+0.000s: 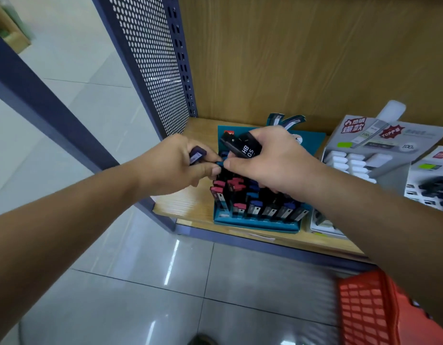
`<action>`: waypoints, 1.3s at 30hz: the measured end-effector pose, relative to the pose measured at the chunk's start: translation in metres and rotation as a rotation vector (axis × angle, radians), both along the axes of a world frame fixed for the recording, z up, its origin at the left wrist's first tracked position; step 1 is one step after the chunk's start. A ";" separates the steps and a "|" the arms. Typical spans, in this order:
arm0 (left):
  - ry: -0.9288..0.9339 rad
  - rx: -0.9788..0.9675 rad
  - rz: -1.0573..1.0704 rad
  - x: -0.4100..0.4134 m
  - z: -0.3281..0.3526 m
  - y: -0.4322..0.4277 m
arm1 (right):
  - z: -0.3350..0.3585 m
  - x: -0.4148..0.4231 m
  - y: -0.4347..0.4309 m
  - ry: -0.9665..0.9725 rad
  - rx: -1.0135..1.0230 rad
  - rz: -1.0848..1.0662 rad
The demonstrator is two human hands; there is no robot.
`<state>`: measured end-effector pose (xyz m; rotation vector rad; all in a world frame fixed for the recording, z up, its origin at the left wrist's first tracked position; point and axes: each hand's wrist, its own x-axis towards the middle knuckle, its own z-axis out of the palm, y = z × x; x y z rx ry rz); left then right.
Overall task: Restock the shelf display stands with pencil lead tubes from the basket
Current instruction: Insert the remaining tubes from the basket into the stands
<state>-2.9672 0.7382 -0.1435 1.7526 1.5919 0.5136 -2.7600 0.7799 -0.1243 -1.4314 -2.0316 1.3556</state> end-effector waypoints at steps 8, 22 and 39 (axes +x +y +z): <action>-0.233 -0.077 0.182 0.009 -0.004 -0.021 | 0.003 -0.010 0.006 -0.131 0.075 0.137; -0.390 -0.011 0.410 0.013 -0.029 -0.067 | 0.004 -0.013 0.013 -0.283 0.320 0.281; -0.379 -0.033 0.354 0.007 -0.027 -0.061 | 0.004 -0.013 0.007 -0.373 0.440 0.443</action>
